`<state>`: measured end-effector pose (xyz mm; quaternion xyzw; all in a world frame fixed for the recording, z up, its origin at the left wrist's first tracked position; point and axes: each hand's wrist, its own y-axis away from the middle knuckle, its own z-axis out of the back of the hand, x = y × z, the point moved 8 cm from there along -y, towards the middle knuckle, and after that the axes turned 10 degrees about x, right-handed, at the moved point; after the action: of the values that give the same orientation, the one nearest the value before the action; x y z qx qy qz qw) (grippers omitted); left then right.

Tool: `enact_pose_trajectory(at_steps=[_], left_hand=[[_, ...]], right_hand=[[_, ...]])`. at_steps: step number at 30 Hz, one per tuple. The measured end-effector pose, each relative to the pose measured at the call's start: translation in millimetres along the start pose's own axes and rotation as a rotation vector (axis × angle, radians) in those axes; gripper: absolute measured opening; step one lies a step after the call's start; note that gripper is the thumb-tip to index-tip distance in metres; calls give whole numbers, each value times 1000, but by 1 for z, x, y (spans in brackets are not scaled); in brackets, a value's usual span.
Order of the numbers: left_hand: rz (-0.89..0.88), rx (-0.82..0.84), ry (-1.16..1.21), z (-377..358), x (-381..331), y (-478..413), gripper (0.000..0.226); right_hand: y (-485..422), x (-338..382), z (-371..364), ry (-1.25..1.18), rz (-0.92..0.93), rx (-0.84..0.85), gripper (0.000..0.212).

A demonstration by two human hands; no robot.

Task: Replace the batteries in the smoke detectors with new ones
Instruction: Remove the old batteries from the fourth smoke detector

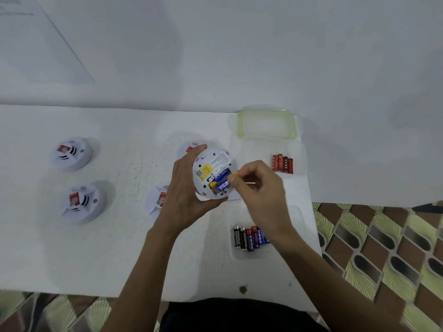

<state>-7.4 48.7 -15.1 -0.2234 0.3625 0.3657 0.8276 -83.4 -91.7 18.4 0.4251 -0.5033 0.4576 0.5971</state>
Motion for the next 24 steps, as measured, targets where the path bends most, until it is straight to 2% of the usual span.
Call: enact_pose_trajectory(at_steps=[2, 5, 10, 14, 18, 24], left_hand=[[18, -17, 5, 6, 0, 1, 89], [-50, -63, 70, 18, -20, 3, 72], [-51, -104, 130, 27, -27, 10, 75], [-35, -109, 123, 26, -27, 12, 74], [-23, -92, 109, 21, -27, 14, 75], [-35, -106, 108, 19, -37, 23, 79]], right_hand=[[3, 3, 17, -25, -5, 5, 10], [6, -3, 44, 97, -83, 108, 9], [23, -32, 64, 565, -228, 337, 12], [34, -65, 57, 861, -264, 416, 12], [38, -85, 47, 931, -258, 420, 8], [38, -92, 49, 931, -234, 403, 14]])
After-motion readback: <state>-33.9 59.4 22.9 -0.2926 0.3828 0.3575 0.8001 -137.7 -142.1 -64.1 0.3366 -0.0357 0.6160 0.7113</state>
